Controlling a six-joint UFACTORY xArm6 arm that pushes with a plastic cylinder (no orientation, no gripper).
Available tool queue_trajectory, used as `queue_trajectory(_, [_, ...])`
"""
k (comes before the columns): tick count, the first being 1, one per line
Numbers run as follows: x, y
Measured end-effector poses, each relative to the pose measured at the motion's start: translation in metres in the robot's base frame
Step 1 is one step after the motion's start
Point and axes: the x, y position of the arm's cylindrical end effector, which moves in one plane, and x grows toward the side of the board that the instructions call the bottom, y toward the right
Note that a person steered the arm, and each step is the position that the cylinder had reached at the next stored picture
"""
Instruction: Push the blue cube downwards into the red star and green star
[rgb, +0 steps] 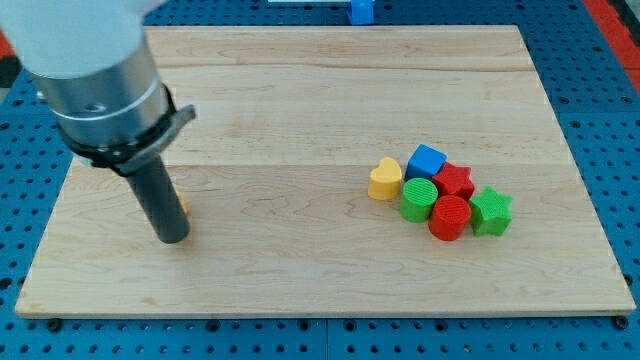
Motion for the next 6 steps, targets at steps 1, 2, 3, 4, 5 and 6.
queue_trajectory(1, [-0.008, 0.037])
queue_trajectory(2, [-0.042, 0.151])
queue_trajectory(3, [-0.068, 0.167])
queue_trajectory(4, [-0.085, 0.196])
queue_trajectory(5, [-0.102, 0.243])
queue_trajectory(6, [-0.113, 0.305])
